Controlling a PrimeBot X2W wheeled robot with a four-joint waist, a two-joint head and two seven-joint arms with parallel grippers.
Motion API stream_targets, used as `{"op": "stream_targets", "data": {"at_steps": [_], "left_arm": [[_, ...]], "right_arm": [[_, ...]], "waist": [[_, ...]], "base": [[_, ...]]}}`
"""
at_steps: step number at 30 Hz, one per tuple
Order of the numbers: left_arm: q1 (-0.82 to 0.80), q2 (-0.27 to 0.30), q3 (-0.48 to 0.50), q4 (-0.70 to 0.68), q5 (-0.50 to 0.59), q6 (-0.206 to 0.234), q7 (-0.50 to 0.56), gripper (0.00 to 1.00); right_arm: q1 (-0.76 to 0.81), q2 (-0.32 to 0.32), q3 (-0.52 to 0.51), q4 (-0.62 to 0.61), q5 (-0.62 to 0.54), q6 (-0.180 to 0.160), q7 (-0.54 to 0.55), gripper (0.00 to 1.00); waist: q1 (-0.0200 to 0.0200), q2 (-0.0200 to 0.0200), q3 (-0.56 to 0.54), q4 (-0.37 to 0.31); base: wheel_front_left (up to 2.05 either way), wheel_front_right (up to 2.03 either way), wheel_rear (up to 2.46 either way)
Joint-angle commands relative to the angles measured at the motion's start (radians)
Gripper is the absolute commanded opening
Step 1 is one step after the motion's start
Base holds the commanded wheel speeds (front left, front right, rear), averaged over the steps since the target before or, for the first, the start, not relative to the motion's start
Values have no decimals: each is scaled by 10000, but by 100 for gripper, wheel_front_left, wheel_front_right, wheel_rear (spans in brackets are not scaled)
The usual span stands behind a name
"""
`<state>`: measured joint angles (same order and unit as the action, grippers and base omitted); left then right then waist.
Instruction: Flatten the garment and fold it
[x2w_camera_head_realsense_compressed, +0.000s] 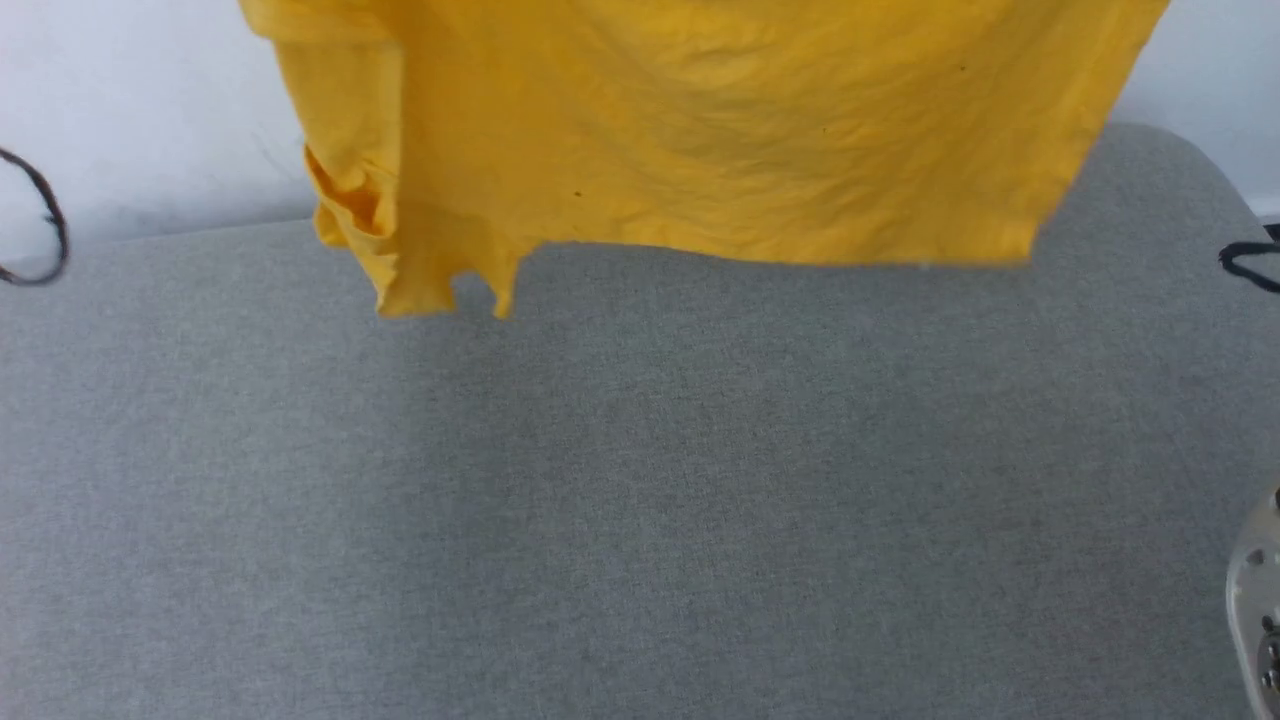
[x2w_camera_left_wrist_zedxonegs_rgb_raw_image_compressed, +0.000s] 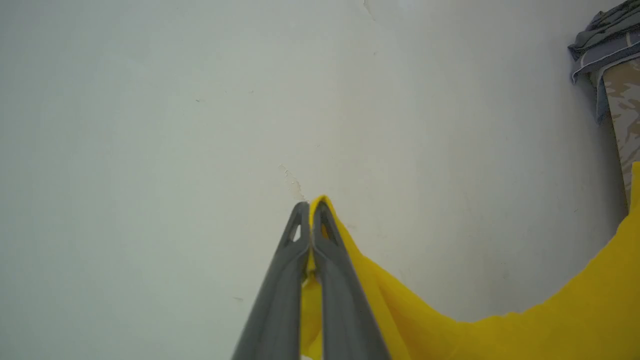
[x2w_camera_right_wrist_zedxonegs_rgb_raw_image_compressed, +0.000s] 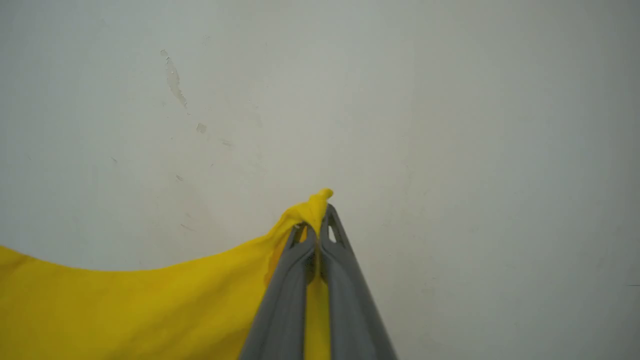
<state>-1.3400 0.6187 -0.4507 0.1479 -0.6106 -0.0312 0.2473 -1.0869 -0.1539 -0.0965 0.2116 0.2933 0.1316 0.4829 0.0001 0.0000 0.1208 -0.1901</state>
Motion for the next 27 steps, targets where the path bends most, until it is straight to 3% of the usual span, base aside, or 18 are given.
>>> {"op": "stream_targets", "data": {"at_steps": [1, 7, 13, 27], "left_arm": [[-312, -3, -52, 36, -38, -90, 191, 0], [-986, 62, -229, 201, -82, -306, 802, 0], [-1757, 120, -376, 451, 469, -368, 564, 0], [-5626, -549, -1047, 2215, 2049, -812, -1130, 0]], "right_arm": [[-194, -37, 16, -93, 104, -9, 125, 0], [-548, -107, -36, -314, 251, -9, 762, 0], [-1101, 101, -289, -82, -9, -9, 856, 0], [-3912, 488, -1003, 1621, -1273, -9, -1073, 0]], "waist": [[-1, 0, 167, -66], [-1, 0, 959, -189], [-1, 0, 2195, -396], [-1, 0, 4873, -889]], "base": [[0, 0, 0], [0, 0, 0], [0, 0, 0], [0, 0, 0]]}}
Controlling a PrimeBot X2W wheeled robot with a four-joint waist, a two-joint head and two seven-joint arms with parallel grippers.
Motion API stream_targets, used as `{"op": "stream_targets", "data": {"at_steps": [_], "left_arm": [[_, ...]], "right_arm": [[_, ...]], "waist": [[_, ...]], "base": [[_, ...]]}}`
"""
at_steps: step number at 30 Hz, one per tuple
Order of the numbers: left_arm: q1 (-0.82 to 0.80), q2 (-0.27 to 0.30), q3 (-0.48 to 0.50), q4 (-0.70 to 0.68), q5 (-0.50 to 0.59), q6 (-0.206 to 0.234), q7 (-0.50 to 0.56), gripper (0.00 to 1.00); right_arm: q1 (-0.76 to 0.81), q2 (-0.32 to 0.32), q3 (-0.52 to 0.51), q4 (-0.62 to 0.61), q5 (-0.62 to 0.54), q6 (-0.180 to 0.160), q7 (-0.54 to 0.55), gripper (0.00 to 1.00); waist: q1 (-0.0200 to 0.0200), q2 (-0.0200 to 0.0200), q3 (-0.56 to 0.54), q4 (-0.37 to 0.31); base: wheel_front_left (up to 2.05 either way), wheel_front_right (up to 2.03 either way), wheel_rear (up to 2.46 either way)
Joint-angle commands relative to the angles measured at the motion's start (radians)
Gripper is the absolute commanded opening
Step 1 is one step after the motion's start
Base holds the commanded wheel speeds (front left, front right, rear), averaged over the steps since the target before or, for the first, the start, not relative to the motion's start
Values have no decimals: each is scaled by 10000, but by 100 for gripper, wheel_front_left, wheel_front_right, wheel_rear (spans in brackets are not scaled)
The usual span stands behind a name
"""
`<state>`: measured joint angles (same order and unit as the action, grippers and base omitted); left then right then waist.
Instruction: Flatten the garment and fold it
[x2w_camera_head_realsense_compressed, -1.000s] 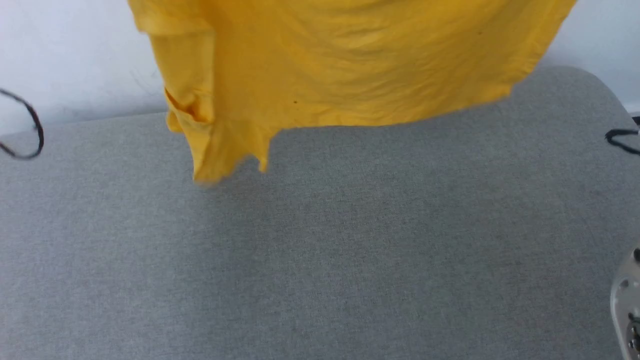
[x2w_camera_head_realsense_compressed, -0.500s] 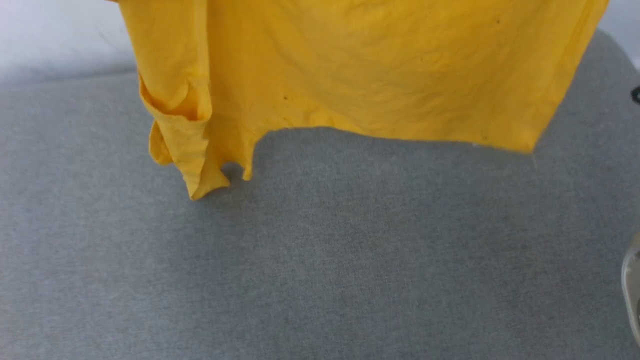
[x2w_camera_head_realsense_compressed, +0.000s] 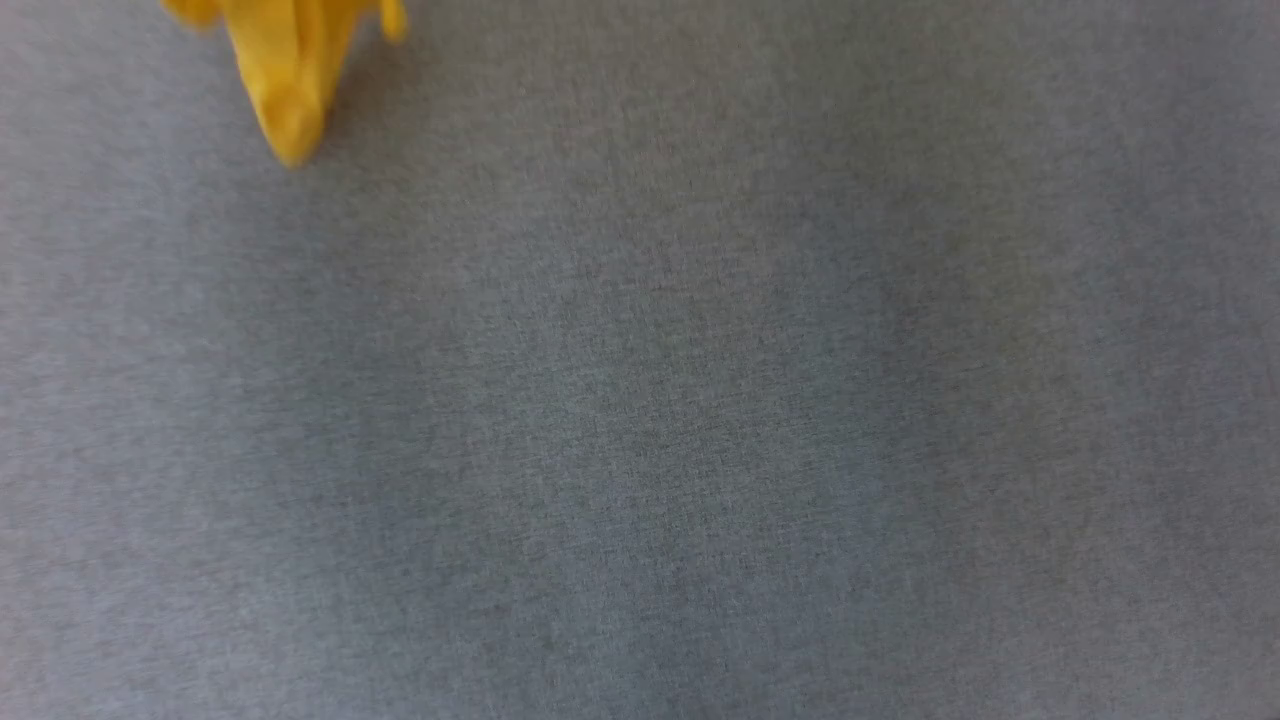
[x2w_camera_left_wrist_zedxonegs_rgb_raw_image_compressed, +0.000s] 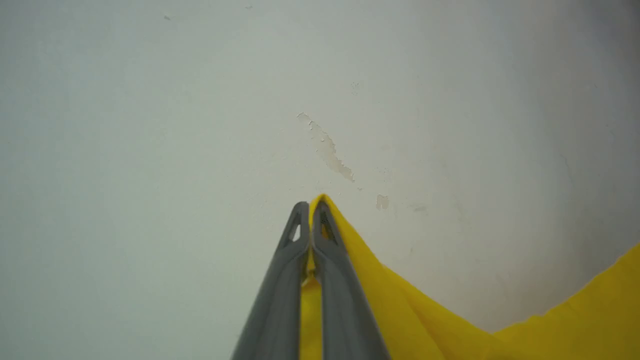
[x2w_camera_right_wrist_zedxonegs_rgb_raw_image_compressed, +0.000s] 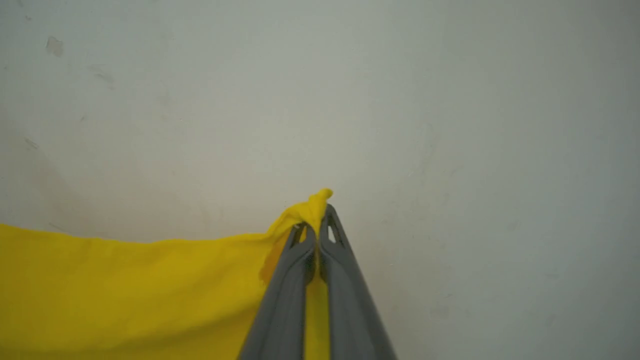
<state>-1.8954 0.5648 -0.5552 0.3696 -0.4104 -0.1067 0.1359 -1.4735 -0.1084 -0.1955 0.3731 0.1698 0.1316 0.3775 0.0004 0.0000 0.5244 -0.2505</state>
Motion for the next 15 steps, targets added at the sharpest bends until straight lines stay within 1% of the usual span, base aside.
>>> {"op": "stream_targets", "data": {"at_steps": [1, 4, 7, 9, 12, 15], "left_arm": [[-281, -73, -3, 101, 28, -79, -163, 0], [-616, -208, -177, 280, 9, -149, -669, 0], [-418, -266, -402, 348, -385, -205, -1112, 0], [-84, -202, -584, 298, -798, -226, -1406, 0], [581, 117, -1246, -165, -1504, -234, -1811, 0], [1337, 623, -1869, -912, -2190, -236, -2205, 0]], "right_arm": [[-158, 20, -63, 86, -94, -9, -130, 0], [-326, -62, -136, 269, -280, -9, -466, 0], [-190, -162, -30, 396, -329, -9, -723, 0], [12, -230, 139, 422, -277, -9, -818, 0], [377, -424, 573, 292, -50, -9, -912, 0], [870, -706, 1026, -72, 442, -9, -937, 0]], "waist": [[-4, 0, 960, -265], [-4, 0, 1312, -135], [-4, 0, 1635, 49], [-4, 0, 1760, 181], [-4, 0, 1841, 391], [-4, 0, 1786, 650]], "base": [[0, 0, 0], [0, 0, 0], [0, 0, 0], [0, 0, 0], [0, 0, 0], [0, 0, 0]]}}
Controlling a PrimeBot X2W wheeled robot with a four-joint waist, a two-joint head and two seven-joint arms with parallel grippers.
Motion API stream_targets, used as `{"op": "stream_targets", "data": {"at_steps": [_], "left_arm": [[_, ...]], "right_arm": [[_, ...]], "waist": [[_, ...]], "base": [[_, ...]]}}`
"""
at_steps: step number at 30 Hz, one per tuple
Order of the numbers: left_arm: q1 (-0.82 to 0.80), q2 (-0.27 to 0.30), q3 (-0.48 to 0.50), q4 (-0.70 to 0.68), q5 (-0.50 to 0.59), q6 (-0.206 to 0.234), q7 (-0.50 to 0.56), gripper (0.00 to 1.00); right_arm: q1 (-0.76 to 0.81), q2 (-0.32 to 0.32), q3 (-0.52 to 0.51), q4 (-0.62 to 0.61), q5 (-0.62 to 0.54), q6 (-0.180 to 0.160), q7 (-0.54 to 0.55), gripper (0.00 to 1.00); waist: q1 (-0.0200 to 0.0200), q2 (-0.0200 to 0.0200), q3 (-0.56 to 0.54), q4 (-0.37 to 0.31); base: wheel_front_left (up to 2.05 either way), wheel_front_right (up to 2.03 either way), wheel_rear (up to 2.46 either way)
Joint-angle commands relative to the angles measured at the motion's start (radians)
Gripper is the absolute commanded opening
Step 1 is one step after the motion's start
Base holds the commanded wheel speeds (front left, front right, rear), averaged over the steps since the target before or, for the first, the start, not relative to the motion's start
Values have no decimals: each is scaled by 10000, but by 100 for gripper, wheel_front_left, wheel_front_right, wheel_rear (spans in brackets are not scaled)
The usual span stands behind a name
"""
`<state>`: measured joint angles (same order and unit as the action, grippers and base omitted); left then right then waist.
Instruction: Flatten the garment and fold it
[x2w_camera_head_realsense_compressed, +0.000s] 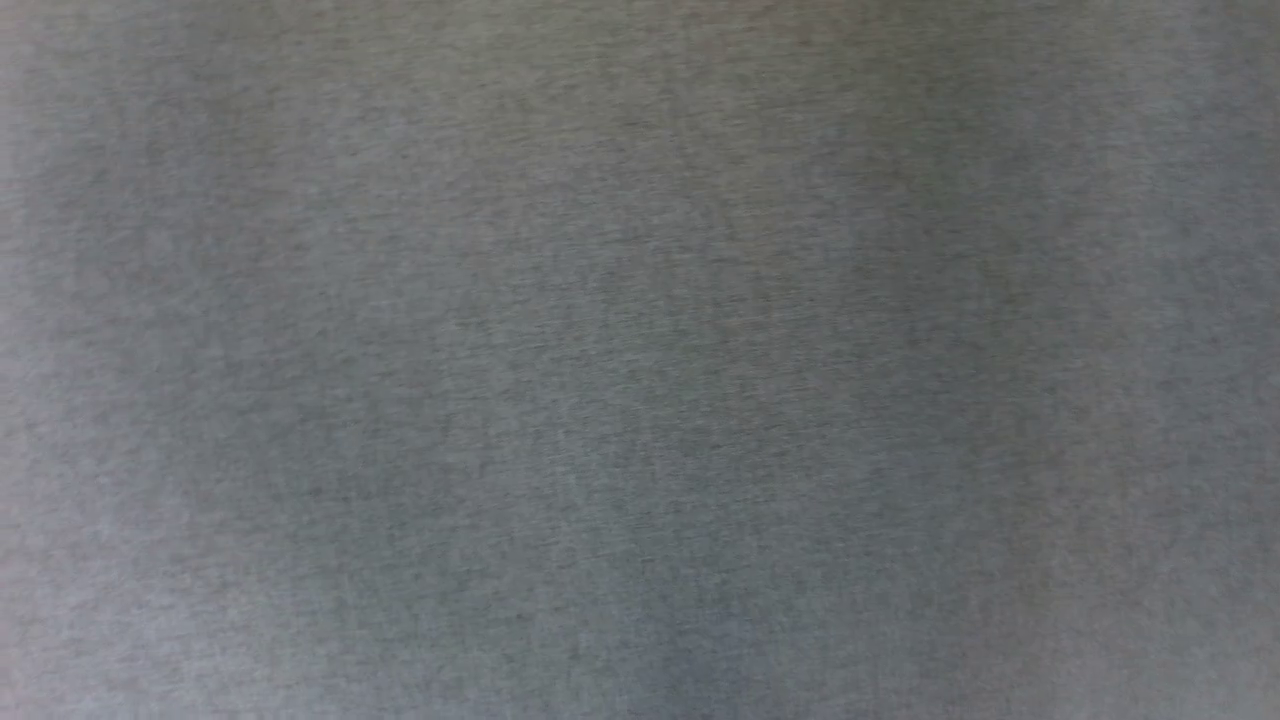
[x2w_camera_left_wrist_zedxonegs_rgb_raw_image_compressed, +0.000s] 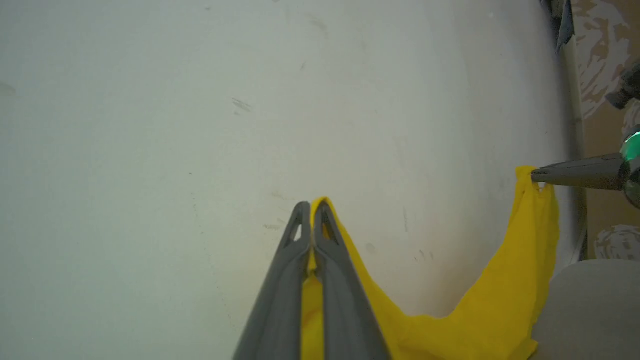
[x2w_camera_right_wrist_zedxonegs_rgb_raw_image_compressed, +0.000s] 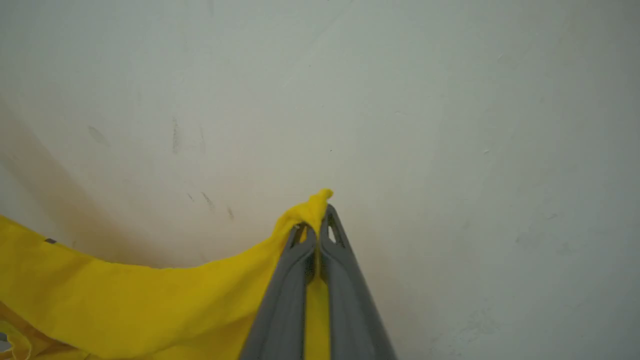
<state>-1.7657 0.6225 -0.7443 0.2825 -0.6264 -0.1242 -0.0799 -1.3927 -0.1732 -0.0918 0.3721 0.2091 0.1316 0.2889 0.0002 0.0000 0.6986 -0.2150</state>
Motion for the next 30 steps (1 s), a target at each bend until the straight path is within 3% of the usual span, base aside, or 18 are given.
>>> {"op": "stream_targets", "data": {"at_steps": [1, 9, 13, 19, 24, 30], "left_arm": [[329, 237, -187, -349, -240, -62, -164, 0], [3543, 1708, -755, -2873, -1497, 125, -998, 0], [5632, 2498, -973, -4300, -1833, 912, -1302, 0], [8742, 3242, -1455, -6033, -2163, 2366, -1651, 0], [10901, 3135, -2074, -6496, -2224, 3323, -1767, 0], [12577, 2790, -2994, -5743, -2027, 3712, -1795, 0]], "right_arm": [[275, -179, 142, -257, 258, -9, -44, 0], [3218, -1054, 469, -2655, 1771, -9, 447, 0], [5440, -1054, 72, -3955, 2122, -9, 778, 0], [8679, -469, -639, -5382, 2363, -9, 1064, 0], [10663, 271, -1029, -6045, 2566, -9, 1032, 0], [12531, 806, -1205, -6087, 2626, -9, 890, 0]], "waist": [[-2, 0, -6, 389], [-2, 0, -836, 1019], [-2, 0, -1457, 1148], [-2, 0, -2192, 1299], [-2, 0, -2638, 1408], [-2, 0, -3102, 1516]], "base": [[0, 0, 0], [0, 0, 0], [0, 0, 0], [0, 0, 0], [0, 0, 0], [0, 0, 0]]}}
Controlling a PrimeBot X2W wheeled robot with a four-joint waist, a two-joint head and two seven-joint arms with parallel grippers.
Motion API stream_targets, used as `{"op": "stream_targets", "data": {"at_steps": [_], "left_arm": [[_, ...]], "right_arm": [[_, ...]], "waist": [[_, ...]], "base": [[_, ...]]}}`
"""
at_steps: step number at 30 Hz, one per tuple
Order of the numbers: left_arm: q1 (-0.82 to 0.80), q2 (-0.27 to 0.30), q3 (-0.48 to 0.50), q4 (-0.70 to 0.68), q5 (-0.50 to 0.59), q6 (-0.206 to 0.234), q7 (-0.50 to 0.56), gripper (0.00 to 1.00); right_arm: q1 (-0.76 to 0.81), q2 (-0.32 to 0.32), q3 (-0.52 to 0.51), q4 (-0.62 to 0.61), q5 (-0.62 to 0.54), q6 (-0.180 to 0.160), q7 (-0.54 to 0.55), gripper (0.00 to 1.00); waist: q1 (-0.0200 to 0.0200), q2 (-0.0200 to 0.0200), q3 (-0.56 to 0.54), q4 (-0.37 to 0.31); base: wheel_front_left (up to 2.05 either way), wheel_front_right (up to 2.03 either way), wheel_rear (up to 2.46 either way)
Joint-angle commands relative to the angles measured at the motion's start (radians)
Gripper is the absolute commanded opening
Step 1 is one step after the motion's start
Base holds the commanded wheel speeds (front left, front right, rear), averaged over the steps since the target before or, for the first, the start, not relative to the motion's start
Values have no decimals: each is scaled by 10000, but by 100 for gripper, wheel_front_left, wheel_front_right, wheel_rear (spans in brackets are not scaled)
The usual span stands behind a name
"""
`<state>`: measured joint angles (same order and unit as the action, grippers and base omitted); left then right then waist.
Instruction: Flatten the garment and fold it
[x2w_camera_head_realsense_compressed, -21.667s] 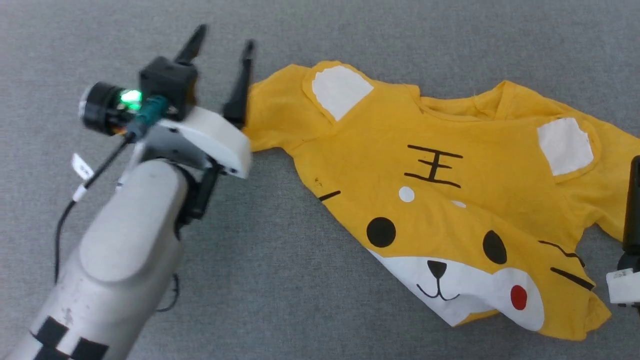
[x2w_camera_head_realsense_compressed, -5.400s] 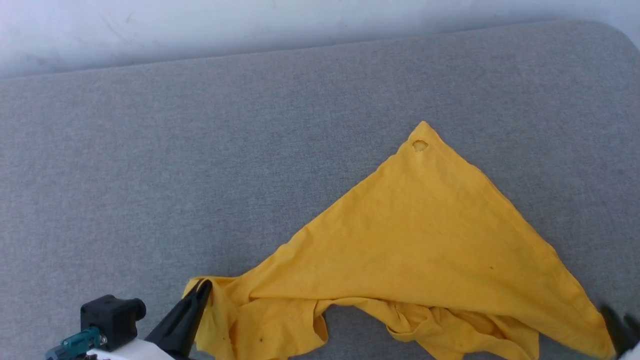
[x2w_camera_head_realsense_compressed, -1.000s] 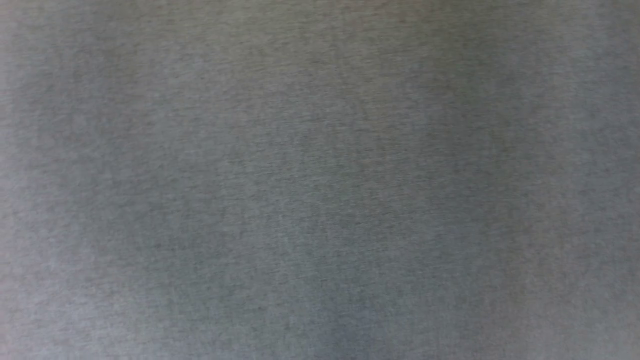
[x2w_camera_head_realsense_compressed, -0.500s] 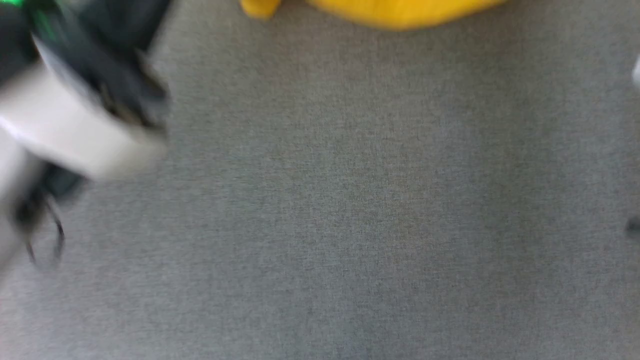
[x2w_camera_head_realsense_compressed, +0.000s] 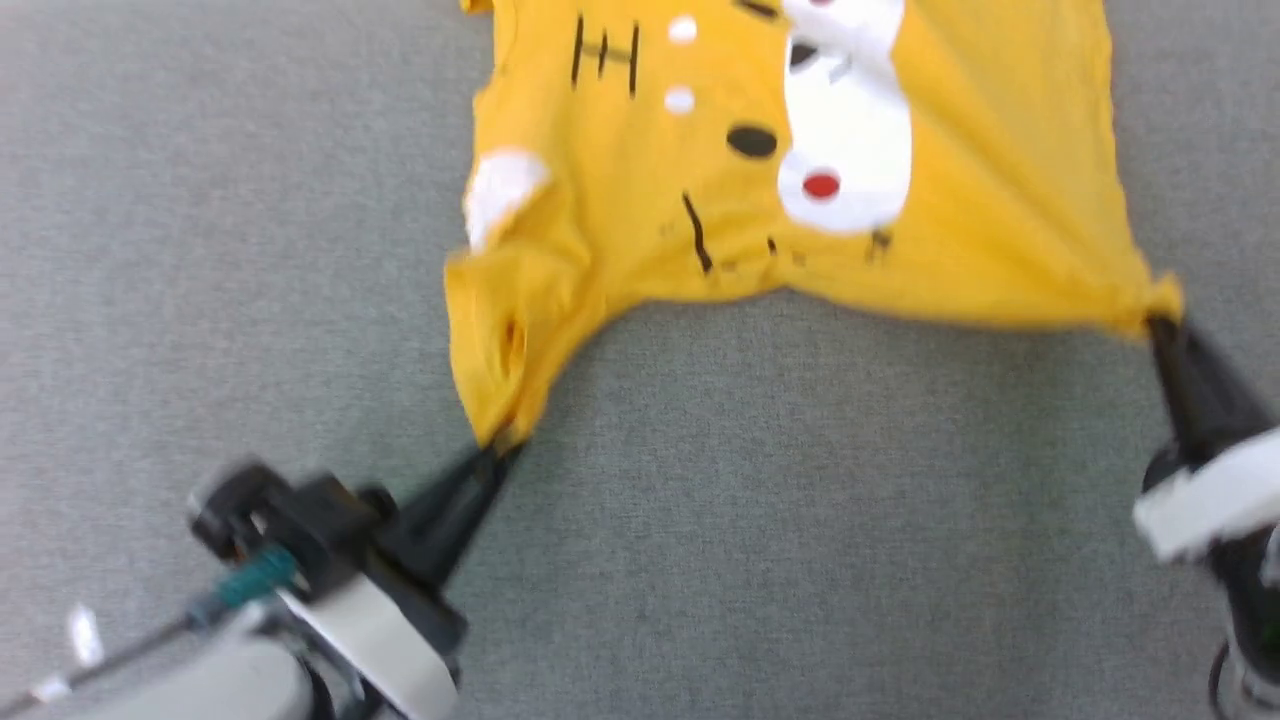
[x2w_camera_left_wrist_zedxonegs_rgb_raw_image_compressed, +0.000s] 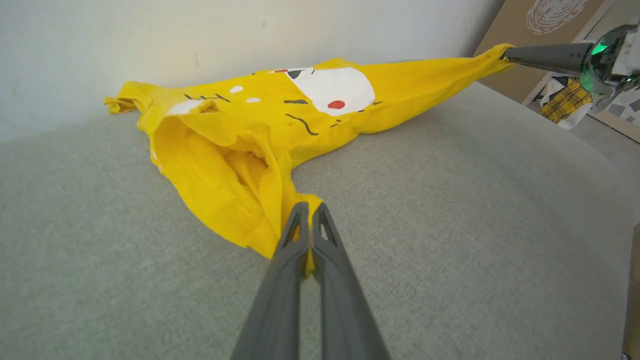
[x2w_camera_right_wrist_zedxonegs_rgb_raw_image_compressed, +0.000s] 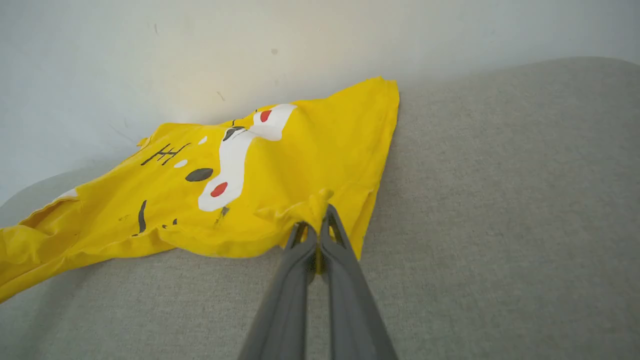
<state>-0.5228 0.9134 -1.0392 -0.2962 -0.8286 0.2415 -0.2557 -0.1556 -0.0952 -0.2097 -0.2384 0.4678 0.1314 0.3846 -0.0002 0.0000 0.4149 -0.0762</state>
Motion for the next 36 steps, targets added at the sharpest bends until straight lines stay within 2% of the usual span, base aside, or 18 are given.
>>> {"op": "stream_targets", "data": {"at_steps": [1, 5, 14, 21, 29, 36], "left_arm": [[347, -195, -156, 187, -16, 88, -39, 0], [1044, -402, -479, 732, -173, 257, -43, 0], [2414, -757, -658, 1585, -1633, 299, 129, 0], [3351, -561, -769, 1811, -2728, 337, 520, 0], [4492, -68, -1105, 1505, -4320, 550, 1785, 0], [4747, -59, -1163, 1329, -4778, 537, 2076, 0]], "right_arm": [[443, 65, -40, 82, -5, -7, -114, 0], [1463, 169, -16, 424, -91, -7, -273, 0], [3077, 322, -144, 1373, 94, -7, -178, 0], [3849, 374, -446, 1861, 352, -7, 508, 0], [4849, 324, -902, 1707, 317, -7, 1942, 0], [5235, 301, -882, 1695, 282, -7, 2551, 0]], "waist": [[2, 0, -340, 142], [2, 0, -630, 147], [2, 0, -1375, 112], [2, 0, -1734, 34], [2, 0, -2042, 2], [2, 0, -2267, 58]], "base": [[0, 0, 0], [0, 0, 0], [0, 0, 0], [0, 0, 0], [0, 0, 0], [0, 0, 0]]}}
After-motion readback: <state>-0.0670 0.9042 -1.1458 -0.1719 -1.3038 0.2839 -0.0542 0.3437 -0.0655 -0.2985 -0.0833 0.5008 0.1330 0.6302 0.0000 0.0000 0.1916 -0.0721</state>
